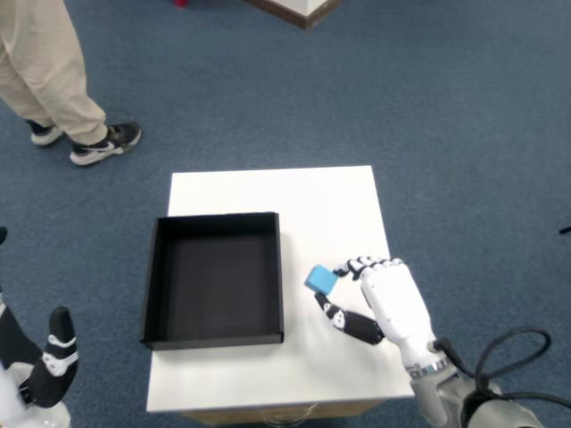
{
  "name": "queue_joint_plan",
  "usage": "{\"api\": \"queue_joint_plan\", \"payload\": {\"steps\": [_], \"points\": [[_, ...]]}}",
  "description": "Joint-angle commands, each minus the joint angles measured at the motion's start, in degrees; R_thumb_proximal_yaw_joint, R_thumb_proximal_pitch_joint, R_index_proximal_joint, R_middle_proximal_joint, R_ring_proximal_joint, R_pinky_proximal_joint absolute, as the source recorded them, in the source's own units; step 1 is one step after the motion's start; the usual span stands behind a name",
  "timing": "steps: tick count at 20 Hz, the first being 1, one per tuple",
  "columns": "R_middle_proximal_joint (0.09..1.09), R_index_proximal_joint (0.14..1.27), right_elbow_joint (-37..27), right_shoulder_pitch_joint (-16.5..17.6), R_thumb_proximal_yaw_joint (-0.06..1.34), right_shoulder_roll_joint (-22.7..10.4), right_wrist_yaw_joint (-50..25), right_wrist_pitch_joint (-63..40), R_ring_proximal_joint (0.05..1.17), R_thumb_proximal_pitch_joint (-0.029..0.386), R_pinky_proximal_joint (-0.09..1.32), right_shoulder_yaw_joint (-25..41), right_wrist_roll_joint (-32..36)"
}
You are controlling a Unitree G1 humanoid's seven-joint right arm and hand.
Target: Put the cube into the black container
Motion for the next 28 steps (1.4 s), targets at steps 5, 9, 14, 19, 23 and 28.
{"api": "queue_joint_plan", "payload": {"steps": [5, 9, 14, 19, 23, 28], "points": [[0.78, 1.18, 7.11, -6.13, 1.29, 2.18, -10.41, -8.84, 0.92, 0.119, 1.1, 1.71, -1.69], [0.77, 1.18, 14.79, -7.86, 1.28, 5.54, -10.56, -14.64, 0.91, 0.123, 1.09, 2.36, -0.8], [0.75, 1.17, 20.81, -9.54, 1.27, 6.82, -8.63, -18.9, 0.89, 0.13, 1.08, 6.31, 2.38], [0.74, 1.17, 18.53, -12.15, 1.27, 7.39, -5.2, -16.58, 0.89, 0.134, 1.08, 7.81, 4.84], [0.74, 1.17, 16.52, -15.65, 1.28, 8.31, -2.38, -15.84, 0.89, 0.138, 1.08, 8.08, 4.04], [0.74, 1.17, 11.06, -19.58, 1.28, 8.37, 0.66, -12.81, 0.89, 0.142, 1.09, 8.31, 1.97]]}}
